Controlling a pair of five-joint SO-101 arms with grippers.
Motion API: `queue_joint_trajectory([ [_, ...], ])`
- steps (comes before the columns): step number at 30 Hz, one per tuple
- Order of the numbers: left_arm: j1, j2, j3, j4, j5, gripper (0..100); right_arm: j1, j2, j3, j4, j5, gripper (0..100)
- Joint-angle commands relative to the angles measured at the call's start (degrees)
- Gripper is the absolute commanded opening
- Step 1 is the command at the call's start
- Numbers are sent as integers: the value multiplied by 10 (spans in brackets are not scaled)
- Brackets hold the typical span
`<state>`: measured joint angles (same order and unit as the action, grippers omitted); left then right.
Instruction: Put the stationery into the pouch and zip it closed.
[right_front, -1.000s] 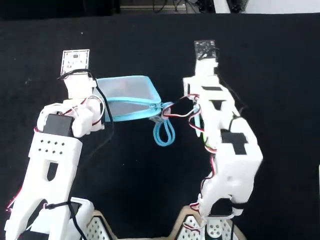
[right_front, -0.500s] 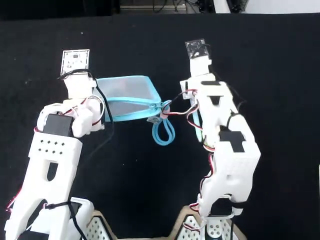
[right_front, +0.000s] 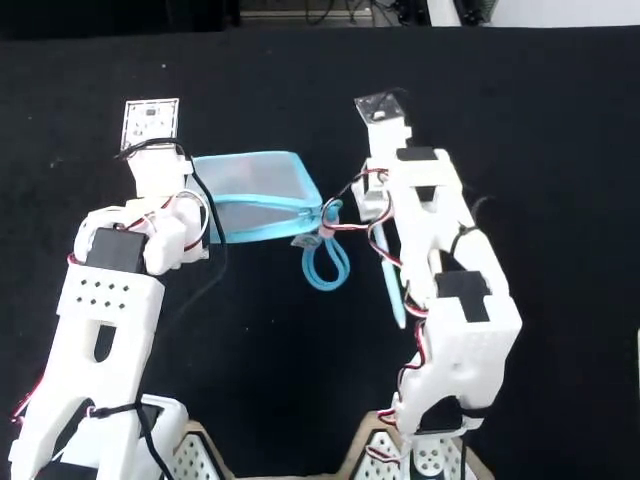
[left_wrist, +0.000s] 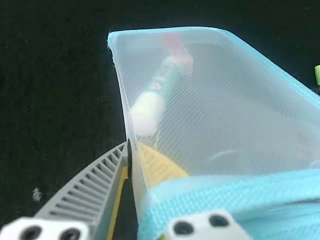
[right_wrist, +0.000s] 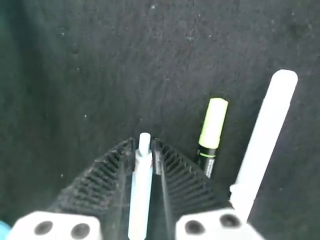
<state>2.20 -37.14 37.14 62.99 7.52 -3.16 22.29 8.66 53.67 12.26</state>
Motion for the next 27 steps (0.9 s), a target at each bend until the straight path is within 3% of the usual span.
queue_joint_trajectory([
  [1,-9,2,15,-1,7,30,-8,-33,-52,41,0,74],
  [5,-9,2,15,-1,7,30,-8,-33,-77,106,0,165],
  [16,-9,2,15,-1,7,30,-52,31,-102,113,4,165],
  [27,-8,2,15,-2,7,30,9,106,-190,131,5,147],
])
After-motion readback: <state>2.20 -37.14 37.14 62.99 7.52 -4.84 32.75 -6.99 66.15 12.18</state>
